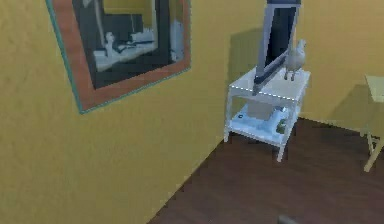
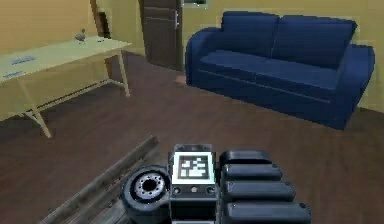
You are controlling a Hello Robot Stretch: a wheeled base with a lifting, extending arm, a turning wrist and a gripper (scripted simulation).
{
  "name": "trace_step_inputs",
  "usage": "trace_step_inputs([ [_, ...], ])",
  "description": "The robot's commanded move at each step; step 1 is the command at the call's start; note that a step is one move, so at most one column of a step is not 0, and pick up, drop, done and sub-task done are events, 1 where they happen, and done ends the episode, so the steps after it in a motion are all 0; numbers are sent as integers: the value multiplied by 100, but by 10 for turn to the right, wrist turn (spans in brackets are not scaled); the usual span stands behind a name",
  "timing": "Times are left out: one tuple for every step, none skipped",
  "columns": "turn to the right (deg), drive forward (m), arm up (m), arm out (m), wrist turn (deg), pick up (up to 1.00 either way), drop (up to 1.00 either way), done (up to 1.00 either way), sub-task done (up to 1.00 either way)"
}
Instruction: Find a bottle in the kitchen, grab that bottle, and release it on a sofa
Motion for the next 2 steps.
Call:
trace_step_inputs([
  [-450, 0, 0, 0, 0, 0, 0, 0, 0],
  [-240, 0, 0, 0, 0, 0, 0, 0, 0],
])
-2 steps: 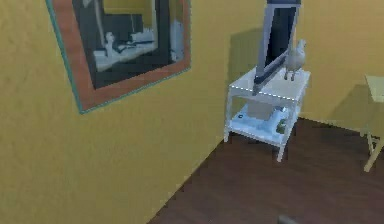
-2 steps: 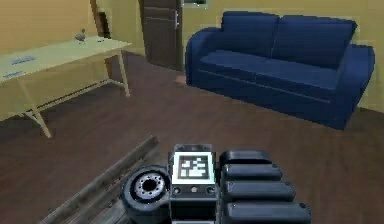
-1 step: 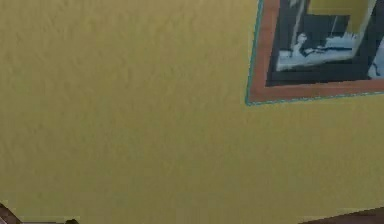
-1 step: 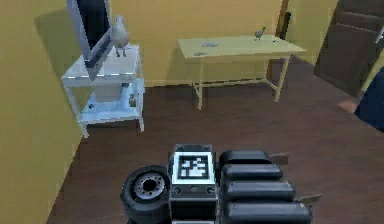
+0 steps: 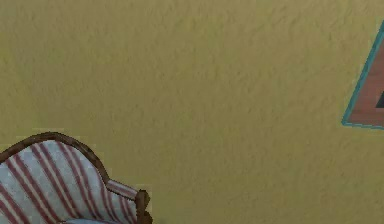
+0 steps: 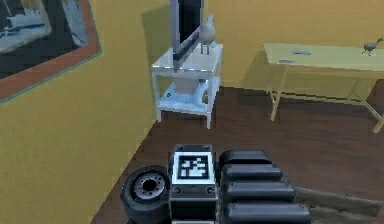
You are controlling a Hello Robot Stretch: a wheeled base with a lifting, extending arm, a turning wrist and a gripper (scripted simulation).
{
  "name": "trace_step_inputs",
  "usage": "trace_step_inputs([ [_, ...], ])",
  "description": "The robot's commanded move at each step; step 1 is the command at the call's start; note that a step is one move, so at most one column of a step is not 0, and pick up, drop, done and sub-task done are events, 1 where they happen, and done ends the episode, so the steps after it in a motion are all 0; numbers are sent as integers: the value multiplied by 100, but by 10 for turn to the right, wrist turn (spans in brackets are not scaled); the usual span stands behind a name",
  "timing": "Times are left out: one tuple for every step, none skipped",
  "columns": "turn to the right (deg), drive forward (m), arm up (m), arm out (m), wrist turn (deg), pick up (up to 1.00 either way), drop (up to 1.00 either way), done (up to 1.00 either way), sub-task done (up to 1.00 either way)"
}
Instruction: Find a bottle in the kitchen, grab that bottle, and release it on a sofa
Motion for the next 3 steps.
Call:
trace_step_inputs([
  [-30, 0, 0, 0, 0, 0, 0, 0, 0],
  [450, 0, 0, 0, 0, 0, 0, 0, 0],
  [450, 0, 0, 0, 0, 0, 0, 0, 0],
])
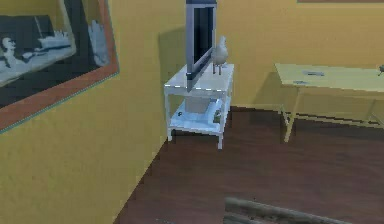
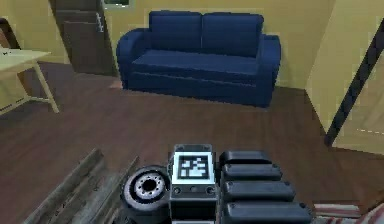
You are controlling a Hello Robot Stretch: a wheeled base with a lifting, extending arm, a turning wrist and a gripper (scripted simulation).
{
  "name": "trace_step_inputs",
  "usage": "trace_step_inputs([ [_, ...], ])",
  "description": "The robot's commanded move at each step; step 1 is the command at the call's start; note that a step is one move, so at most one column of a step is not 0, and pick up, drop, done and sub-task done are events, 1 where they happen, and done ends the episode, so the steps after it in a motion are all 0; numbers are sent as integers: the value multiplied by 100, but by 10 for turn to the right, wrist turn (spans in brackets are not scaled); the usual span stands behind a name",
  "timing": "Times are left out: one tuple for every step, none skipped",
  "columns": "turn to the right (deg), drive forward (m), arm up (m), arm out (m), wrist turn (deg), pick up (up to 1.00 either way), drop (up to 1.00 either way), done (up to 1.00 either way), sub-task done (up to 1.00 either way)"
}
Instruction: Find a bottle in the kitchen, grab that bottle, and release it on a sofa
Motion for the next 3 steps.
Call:
trace_step_inputs([
  [270, 0, 0, 0, 0, 0, 0, 0, 0],
  [450, 0, 0, 0, 0, 0, 0, 0, 0],
  [420, 0, 0, 0, 0, 0, 0, 0, 0],
])
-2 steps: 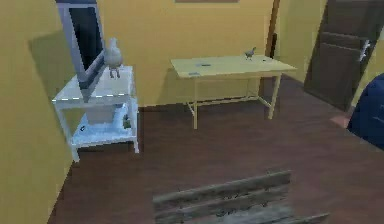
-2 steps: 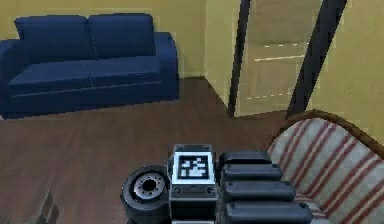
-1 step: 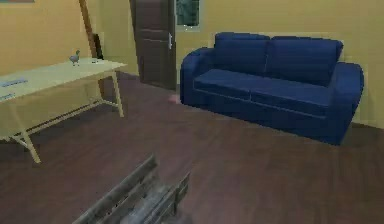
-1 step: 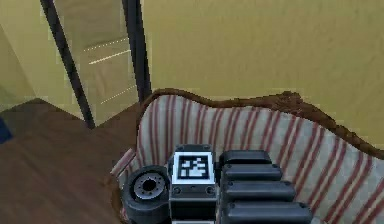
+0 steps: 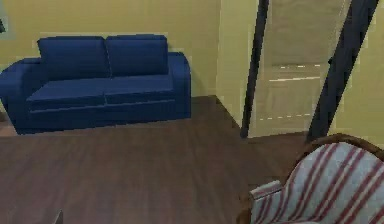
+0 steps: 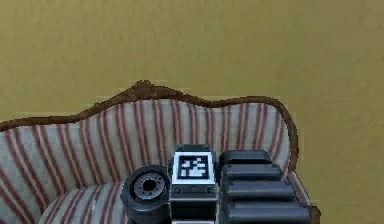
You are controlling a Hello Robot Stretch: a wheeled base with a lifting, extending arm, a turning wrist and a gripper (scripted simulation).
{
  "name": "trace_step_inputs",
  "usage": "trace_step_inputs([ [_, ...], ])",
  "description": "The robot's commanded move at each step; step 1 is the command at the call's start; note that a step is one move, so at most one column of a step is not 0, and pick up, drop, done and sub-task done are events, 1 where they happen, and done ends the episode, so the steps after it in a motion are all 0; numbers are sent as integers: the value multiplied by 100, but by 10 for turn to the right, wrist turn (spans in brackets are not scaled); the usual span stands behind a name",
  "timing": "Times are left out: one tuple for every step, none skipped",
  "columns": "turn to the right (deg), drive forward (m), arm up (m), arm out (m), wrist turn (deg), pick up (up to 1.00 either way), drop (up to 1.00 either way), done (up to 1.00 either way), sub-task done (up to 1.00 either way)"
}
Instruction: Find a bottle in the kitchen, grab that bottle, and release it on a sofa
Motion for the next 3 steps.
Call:
trace_step_inputs([
  [0, 25, 0, 0, 0, 0, 0, 0, 0],
  [450, 0, 0, 0, 0, 0, 0, 0, 0],
  [420, 0, 0, 0, 0, 0, 0, 0, 0],
])
